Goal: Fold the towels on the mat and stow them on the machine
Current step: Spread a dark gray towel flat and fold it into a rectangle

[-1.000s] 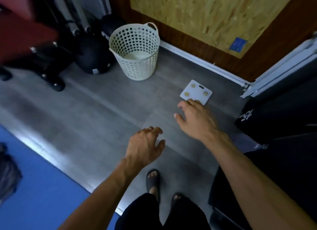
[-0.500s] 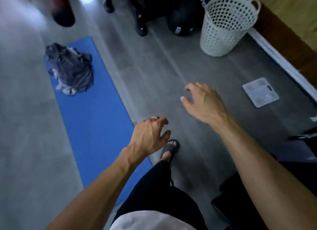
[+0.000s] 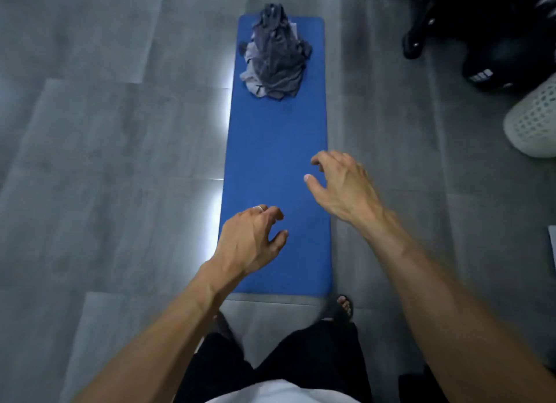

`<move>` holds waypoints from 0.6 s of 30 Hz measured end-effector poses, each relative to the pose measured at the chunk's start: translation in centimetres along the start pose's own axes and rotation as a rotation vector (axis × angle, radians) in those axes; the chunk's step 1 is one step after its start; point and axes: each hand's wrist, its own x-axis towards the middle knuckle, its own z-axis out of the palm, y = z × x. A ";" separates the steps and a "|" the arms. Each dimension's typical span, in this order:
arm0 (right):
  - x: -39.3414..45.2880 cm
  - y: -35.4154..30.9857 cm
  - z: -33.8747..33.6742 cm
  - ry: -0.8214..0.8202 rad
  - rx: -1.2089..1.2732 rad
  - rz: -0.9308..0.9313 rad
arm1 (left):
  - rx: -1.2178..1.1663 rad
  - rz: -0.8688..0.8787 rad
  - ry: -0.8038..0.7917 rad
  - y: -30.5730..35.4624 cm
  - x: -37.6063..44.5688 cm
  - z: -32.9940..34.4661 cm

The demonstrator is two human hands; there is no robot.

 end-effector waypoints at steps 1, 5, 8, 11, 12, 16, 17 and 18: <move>0.8 -3.0 1.3 -0.005 -0.003 -0.015 | -0.002 -0.013 0.002 -2.8 -0.8 -1.1; 4.0 -13.7 5.5 -0.022 -0.006 -0.055 | 0.001 -0.054 0.029 -12.6 -3.2 -6.0; 6.8 -20.1 7.3 -0.033 -0.011 -0.077 | -0.015 -0.101 0.051 -18.5 -4.4 -9.5; 9.8 -24.6 8.4 -0.056 -0.020 -0.095 | -0.040 -0.144 0.063 -23.3 -4.2 -12.4; 11.1 -25.7 8.7 -0.055 -0.021 -0.097 | -0.038 -0.151 0.061 -24.7 -3.7 -13.3; 17.3 -29.1 9.9 -0.029 -0.017 -0.073 | -0.028 -0.141 0.065 -29.8 0.4 -16.7; 19.2 -29.7 10.3 -0.027 -0.014 -0.064 | -0.026 -0.139 0.060 -31.0 1.9 -17.6; 21.2 -30.3 10.6 -0.028 -0.012 -0.056 | -0.025 -0.138 0.059 -32.3 3.4 -18.4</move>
